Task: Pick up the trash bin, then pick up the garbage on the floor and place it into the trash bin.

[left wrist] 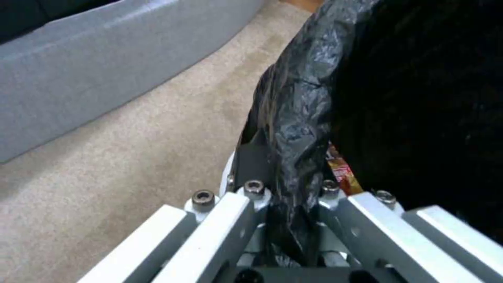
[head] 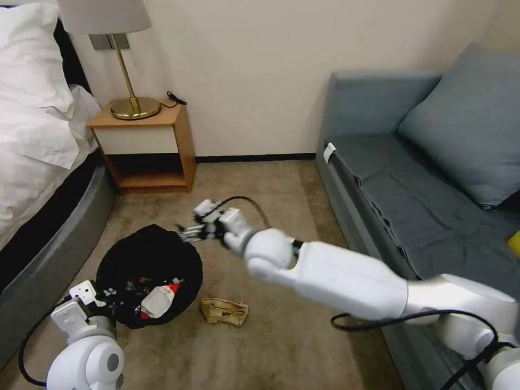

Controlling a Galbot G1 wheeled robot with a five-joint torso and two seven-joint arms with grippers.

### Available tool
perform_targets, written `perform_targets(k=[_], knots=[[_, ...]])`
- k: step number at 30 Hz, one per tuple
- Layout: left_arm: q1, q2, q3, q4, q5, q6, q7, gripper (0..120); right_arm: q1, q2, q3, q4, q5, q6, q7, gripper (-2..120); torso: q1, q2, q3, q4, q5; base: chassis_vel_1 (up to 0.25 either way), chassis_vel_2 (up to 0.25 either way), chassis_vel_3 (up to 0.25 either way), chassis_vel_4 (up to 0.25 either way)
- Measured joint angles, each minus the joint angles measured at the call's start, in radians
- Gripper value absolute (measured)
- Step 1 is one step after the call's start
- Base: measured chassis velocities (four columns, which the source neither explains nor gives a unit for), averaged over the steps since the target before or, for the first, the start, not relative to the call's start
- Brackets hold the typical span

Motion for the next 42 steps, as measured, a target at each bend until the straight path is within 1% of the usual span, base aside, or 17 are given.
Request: perform_targets(k=[1,3,5,6,8,9,11,13,15,16,17,19,25,27,34,39,42], knots=[[0.000,0.000,0.000,0.000,0.000,0.000,0.000,3,0.000,0.000,0.000,0.000,0.000,0.000,0.000,100,0.000,0.000,0.000,0.0000,0.0000,0.000,0.000,0.000,0.000],[0.001,0.001,-0.005,0.000,-0.002,0.000,0.000,3,0.003,-0.032,-0.019,-0.037,-0.056,-0.035,-0.071,100,0.000,0.000,0.000,-0.0001,0.0000,0.000,0.000,0.000,0.000],[0.001,0.001,-0.005,0.000,-0.002,0.000,0.001,3,0.004,-0.041,-0.027,-0.042,-0.059,-0.053,-0.094,100,0.000,0.000,0.000,-0.0001,0.0000,0.000,0.000,0.000,0.000],[0.001,0.000,-0.006,0.001,-0.003,-0.001,0.001,3,0.007,-0.050,-0.040,-0.046,-0.046,-0.078,-0.123,100,0.000,0.000,0.000,-0.0001,0.0000,0.000,0.000,0.000,0.000],[0.001,-0.002,-0.006,0.004,-0.003,-0.002,0.002,3,0.020,-0.063,-0.078,-0.042,0.041,-0.178,-0.175,100,0.000,0.000,0.000,0.0000,-0.0002,0.000,0.000,0.000,0.000],[0.001,-0.002,-0.006,0.004,-0.003,-0.002,0.002,3,0.020,-0.063,-0.078,-0.042,0.041,-0.178,-0.175,100,0.000,0.000,0.000,0.0000,-0.0002,0.000,0.000,0.000,0.000],[0.001,-0.003,-0.006,0.007,-0.003,-0.006,0.004,3,0.033,-0.057,-0.127,-0.052,0.116,-0.218,-0.210,100,0.000,0.000,0.000,0.0000,-0.0002,0.000,0.000,0.000,0.000],[0.002,-0.004,-0.007,0.008,-0.003,-0.008,0.005,3,0.036,-0.047,-0.145,-0.064,0.138,-0.220,-0.217,100,0.000,0.000,0.000,0.0000,-0.0003,0.000,0.000,0.000,0.000],[0.004,-0.005,-0.009,0.008,-0.003,-0.010,0.007,3,0.040,-0.007,-0.179,-0.101,0.184,-0.217,-0.236,100,0.000,0.000,0.000,0.0001,-0.0002,0.000,0.000,0.000,0.000],[0.004,-0.005,-0.009,0.008,-0.003,-0.010,0.007,3,0.040,-0.007,-0.179,-0.101,0.184,-0.217,-0.236,100,0.000,0.000,0.000,0.0001,-0.0002,0.000,0.000,0.000,0.000],[0.005,-0.005,-0.009,0.008,-0.004,-0.010,0.007,3,0.040,0.014,-0.196,-0.119,0.193,-0.217,-0.246,100,0.000,0.000,0.000,0.0003,-0.0003,0.000,0.000,0.000,0.000],[0.008,-0.006,-0.012,0.007,-0.004,-0.012,0.007,3,0.040,0.048,-0.232,-0.152,0.195,-0.202,-0.261,100,0.000,0.000,0.000,0.0003,-0.0003,0.000,0.000,0.000,0.000],[0.013,-0.008,-0.018,0.004,-0.005,-0.015,0.010,3,0.026,0.097,-0.270,-0.199,0.188,-0.180,-0.268,100,0.000,0.000,0.000,0.0002,-0.0004,0.000,0.000,0.000,0.000],[0.016,-0.009,-0.022,0.001,-0.006,-0.016,0.010,3,0.010,0.124,-0.291,-0.242,0.177,-0.162,-0.265,100,0.000,0.000,0.000,0.0003,-0.0005,0.000,0.000,0.000,0.000],[0.020,-0.014,-0.027,-0.009,-0.007,-0.017,0.011,3,-0.031,0.157,-0.331,-0.318,0.156,-0.121,-0.235,100,0.000,0.000,0.000,0.0001,-0.0003,0.000,0.000,0.000,0.000],[0.022,-0.016,-0.028,-0.014,-0.005,-0.018,0.011,3,-0.062,0.173,-0.352,-0.385,0.138,-0.065,-0.215,100,0.000,0.000,0.000,0.0001,-0.0003,0.000,0.000,0.000,0.000],[0.023,-0.018,-0.024,-0.014,-0.002,-0.019,0.011,3,-0.087,0.195,-0.352,-0.455,0.113,-0.005,-0.203,100,0.000,0.000,0.000,0.0001,-0.0003,0.000,0.000,0.000,0.000]])
